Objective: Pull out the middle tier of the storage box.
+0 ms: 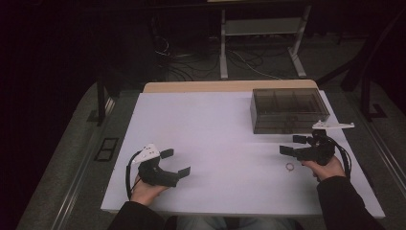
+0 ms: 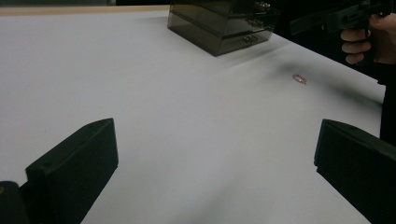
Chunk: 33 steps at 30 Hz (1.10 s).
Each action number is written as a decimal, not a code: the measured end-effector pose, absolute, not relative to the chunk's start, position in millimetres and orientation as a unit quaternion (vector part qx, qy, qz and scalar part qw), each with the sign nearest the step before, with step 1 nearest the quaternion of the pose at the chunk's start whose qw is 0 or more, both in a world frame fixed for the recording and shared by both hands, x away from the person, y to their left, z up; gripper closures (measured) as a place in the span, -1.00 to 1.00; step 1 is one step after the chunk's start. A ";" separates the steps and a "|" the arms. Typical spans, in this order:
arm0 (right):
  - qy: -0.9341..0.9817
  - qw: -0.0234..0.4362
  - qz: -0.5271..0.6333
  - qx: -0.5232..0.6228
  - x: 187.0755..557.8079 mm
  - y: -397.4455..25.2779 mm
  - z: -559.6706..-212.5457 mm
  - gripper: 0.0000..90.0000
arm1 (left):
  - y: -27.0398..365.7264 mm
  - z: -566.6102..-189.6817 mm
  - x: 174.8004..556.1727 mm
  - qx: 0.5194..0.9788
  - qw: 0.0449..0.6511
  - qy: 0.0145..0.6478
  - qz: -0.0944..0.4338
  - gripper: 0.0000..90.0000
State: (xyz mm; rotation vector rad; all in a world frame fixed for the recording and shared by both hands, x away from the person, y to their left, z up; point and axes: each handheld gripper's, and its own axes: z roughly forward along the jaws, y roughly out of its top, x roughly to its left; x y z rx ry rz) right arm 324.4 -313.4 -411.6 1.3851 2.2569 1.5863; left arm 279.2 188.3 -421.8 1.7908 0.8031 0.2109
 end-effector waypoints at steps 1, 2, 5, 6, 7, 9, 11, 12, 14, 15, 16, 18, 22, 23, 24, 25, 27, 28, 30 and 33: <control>0.729 0.027 0.515 0.450 325.0 -314.2 -412.0 -1.00 | 188.3 -421.8 279.2 0.757 0.551 0.339 0.089 -1.00; 0.726 0.025 0.517 0.452 325.4 -314.8 -412.1 -1.00 | 188.3 -421.8 279.2 0.757 0.551 0.339 0.089 -1.00; 0.720 0.023 0.523 0.456 327.3 -317.0 -413.1 -1.00 | 188.2 -421.9 279.3 0.758 0.551 0.339 0.089 -1.00; 0.718 0.021 0.524 0.458 327.9 -317.7 -413.4 -1.00 | 188.3 -421.9 279.5 0.758 0.550 0.338 0.089 -1.00; 0.715 0.020 0.527 0.459 328.7 -318.3 -413.9 -1.00 | 188.3 -421.9 279.5 0.758 0.550 0.339 0.089 -1.00; 0.711 0.015 0.530 0.463 330.2 -319.3 -415.2 -1.00 | 188.2 -421.9 279.5 0.759 0.550 0.338 0.089 -1.00; 0.707 0.011 0.531 0.468 331.5 -319.9 -416.3 -1.00 | 188.1 -421.9 279.5 0.759 0.550 0.338 0.089 -1.00; 0.705 0.010 0.531 0.469 332.3 -320.2 -417.1 -1.00 | 188.1 -421.9 279.6 0.759 0.550 0.337 0.089 -1.00; 0.703 0.007 0.532 0.472 333.4 -320.8 -418.0 -1.00 | 187.9 -421.9 279.7 0.758 0.551 0.338 0.088 -1.00; 0.699 0.006 0.536 0.474 333.8 -321.2 -418.7 -1.00 | 188.0 -421.9 279.8 0.758 0.551 0.338 0.088 -1.00; 0.695 0.005 0.538 0.477 334.2 -321.9 -419.3 -1.00 | 188.1 -421.9 279.9 0.759 0.550 0.337 0.088 -1.00; 0.688 0.000 0.539 0.485 335.4 -323.8 -420.3 -1.00 | 187.8 -421.8 279.8 0.758 0.551 0.338 0.087 -1.00; 0.672 -0.014 0.547 0.500 338.2 -329.1 -422.9 -1.00 | 187.5 -421.7 279.8 0.758 0.551 0.337 0.087 -1.00; 0.668 -0.016 0.548 0.503 339.0 -330.2 -423.6 -1.00 | 187.5 -421.8 279.8 0.758 0.551 0.337 0.087 -1.00; 0.665 -0.019 0.549 0.507 339.5 -330.7 -424.4 -1.00 | 187.4 -421.8 279.8 0.758 0.551 0.337 0.088 -1.00; 0.665 -0.022 0.546 0.509 340.2 -331.4 -425.2 -1.00 | 187.4 -421.9 280.0 0.758 0.551 0.337 0.087 -1.00; 0.663 -0.027 0.543 0.516 341.0 -332.2 -426.4 -1.00 | 187.4 -421.9 280.2 0.759 0.551 0.337 0.087 -1.00; 0.660 -0.032 0.542 0.520 341.2 -332.3 -426.7 -1.00 | 187.3 -421.9 280.3 0.758 0.551 0.337 0.087 -1.00; 0.655 -0.036 0.543 0.524 342.2 -332.7 -427.8 -1.00 | 187.1 -422.0 280.3 0.758 0.551 0.338 0.087 -1.00; 0.643 -0.044 0.546 0.535 344.3 -333.2 -429.3 -1.00 | 187.0 -422.1 280.3 0.759 0.550 0.336 0.088 -1.00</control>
